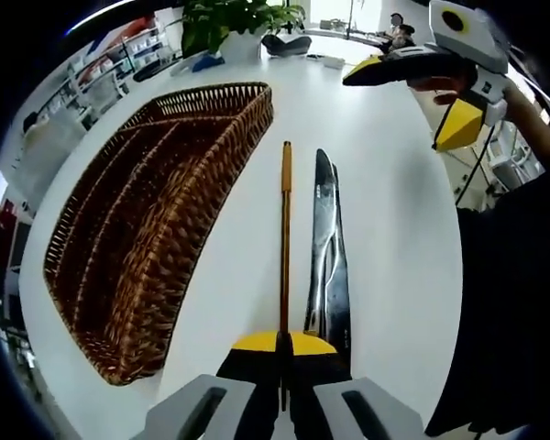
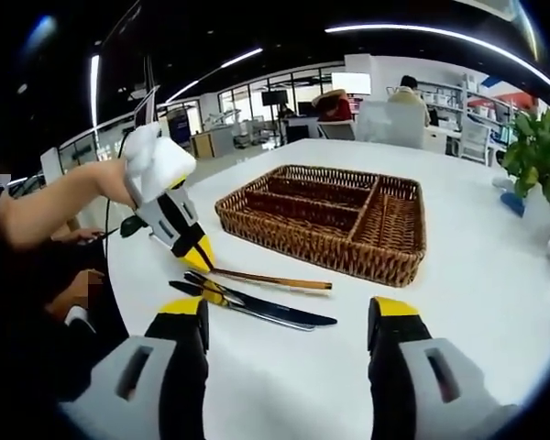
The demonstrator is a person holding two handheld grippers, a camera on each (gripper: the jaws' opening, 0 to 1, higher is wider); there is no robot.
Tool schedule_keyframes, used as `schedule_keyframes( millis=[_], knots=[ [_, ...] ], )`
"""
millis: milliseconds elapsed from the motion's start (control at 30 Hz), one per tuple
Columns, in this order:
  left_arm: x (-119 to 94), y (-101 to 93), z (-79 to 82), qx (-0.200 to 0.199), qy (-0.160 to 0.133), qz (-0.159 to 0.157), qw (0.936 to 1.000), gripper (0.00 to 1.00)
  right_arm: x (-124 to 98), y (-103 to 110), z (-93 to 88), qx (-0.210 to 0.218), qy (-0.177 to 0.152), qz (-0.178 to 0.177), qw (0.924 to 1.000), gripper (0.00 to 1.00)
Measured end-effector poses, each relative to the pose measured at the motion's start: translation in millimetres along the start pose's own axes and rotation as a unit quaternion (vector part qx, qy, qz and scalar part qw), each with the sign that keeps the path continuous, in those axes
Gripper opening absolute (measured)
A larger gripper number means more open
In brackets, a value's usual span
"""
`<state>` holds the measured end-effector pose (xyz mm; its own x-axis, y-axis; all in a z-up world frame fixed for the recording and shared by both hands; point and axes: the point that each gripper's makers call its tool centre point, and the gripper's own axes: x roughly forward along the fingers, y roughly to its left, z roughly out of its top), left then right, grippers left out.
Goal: Arrange the knives, forks, and spoons in their matching storage slots by inserting each utensil handle-first until every utensil is classified and aligned in the correct compartment
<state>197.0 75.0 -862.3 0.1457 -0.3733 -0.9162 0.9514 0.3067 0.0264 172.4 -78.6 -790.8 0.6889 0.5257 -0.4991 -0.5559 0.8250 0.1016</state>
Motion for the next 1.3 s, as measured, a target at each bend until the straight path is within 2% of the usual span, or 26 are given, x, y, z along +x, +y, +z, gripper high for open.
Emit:
schedule_keyframes(
  millis=[100,200,300,400,600,667,800,900,967,1033,1133,1300],
  knots=[
    [-7,-0.3,3.7,0.002,-0.007,0.005,1.0000,0.00,1,1,1.0,0.004,-0.003,0.000,1.0000,0.70],
    [-14,-2.2,10.7,-0.001,-0.026,0.007,0.9996,0.00,1,2,4.1,0.006,-0.009,-0.001,0.9999,0.68],
    [-24,-3.9,24.3,-0.015,-0.065,0.013,0.9977,0.00,1,3,12.0,0.009,-0.023,-0.001,0.9997,0.65],
    [-34,-3.8,33.7,-0.025,-0.092,0.026,0.9951,0.00,1,4,20.1,0.012,-0.036,-0.002,0.9993,0.61],
    [-54,-3.2,57.4,-0.071,-0.176,0.039,0.9810,0.00,1,8,39.0,0.003,-0.067,-0.006,0.9977,0.52],
    [-57,-6.3,59.4,-0.079,-0.187,0.031,0.9787,0.00,1,11,46.0,0.001,-0.077,-0.005,0.9970,0.50],
    [-59,-10.2,63.8,-0.102,-0.213,0.034,0.9712,0.00,2,16,58.9,0.000,-0.098,-0.002,0.9952,0.46],
    [-63,-15.4,70.4,-0.144,-0.248,0.030,0.9575,0.00,4,20,63.5,0.005,-0.104,0.004,0.9945,0.43],
    [-64,-20.0,70.9,-0.159,-0.258,0.030,0.9526,0.00,7,24,67.1,0.011,-0.110,0.011,0.9938,0.41],
    [-64,-23.3,70.2,-0.161,-0.260,0.033,0.9516,0.00,10,29,70.3,0.017,-0.115,0.019,0.9930,0.41],
    [-67,-31.4,73.9,-0.182,-0.280,0.027,0.9422,0.00,14,35,76.1,0.024,-0.122,0.028,0.9919,0.38],
    [-70,-40.8,78.3,-0.197,-0.293,0.020,0.9356,0.00,17,40,86.6,0.034,-0.139,0.030,0.9892,0.31]
  ],
)
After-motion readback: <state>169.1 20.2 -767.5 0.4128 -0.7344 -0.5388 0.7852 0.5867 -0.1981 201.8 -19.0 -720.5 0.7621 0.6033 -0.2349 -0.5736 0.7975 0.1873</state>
